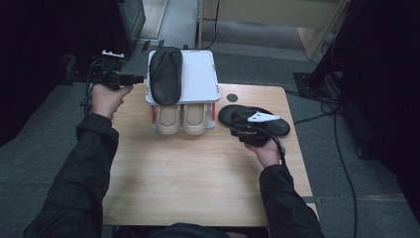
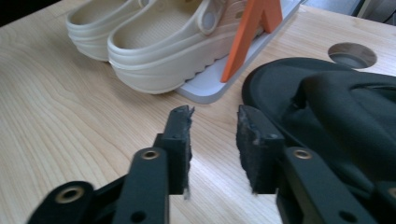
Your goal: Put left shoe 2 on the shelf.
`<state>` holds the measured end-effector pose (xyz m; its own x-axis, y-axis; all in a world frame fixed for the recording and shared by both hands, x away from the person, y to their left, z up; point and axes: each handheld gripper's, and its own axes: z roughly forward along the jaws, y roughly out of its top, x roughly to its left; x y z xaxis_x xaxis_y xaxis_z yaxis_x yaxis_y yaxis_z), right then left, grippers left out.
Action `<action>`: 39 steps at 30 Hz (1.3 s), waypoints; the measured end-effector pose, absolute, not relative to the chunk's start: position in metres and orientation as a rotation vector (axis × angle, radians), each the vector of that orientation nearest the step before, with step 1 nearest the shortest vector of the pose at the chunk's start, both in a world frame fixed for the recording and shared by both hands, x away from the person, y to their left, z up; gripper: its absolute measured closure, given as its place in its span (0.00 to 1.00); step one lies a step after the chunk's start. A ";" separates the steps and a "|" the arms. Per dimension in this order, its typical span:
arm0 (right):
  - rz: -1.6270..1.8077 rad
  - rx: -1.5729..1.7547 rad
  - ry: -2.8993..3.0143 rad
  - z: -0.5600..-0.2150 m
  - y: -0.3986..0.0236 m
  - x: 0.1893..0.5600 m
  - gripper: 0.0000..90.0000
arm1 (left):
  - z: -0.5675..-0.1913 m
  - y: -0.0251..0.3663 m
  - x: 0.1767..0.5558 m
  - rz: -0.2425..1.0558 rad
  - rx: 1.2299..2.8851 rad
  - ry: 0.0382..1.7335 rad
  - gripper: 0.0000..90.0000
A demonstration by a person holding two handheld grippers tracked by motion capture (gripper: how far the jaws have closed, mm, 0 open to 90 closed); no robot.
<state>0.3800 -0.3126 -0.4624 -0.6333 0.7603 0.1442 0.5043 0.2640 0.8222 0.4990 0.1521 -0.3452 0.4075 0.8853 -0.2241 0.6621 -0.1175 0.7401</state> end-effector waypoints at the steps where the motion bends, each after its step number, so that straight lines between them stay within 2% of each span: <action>1: 1.300 1.160 2.258 -0.462 -0.314 0.380 0.77 | -0.348 0.153 0.498 0.347 1.847 1.326 0.63; 10: 1.286 1.164 2.228 -0.462 -0.332 0.387 0.85 | -0.371 0.156 0.487 0.349 1.858 1.338 0.63; 22: 1.273 1.236 2.143 -0.458 -0.363 0.398 0.89 | -0.402 0.152 0.472 0.334 1.895 1.338 0.63; 29: 1.257 1.274 2.123 -0.461 -0.379 0.405 0.76 | -0.417 0.150 0.460 0.308 1.901 1.329 0.63; 35: 1.229 1.282 2.144 -0.468 -0.387 0.412 0.68 | -0.426 0.148 0.450 0.306 1.909 1.324 0.63; 39: 1.205 1.289 2.164 -0.475 -0.391 0.417 0.67 | -0.429 0.147 0.445 0.301 1.895 1.312 0.62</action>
<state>0.4166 -0.3912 -0.4753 -0.5261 0.8418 0.1207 0.5460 0.2255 0.8069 0.4447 0.1472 -0.4293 0.4349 0.8695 -0.2341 0.6810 -0.1475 0.7173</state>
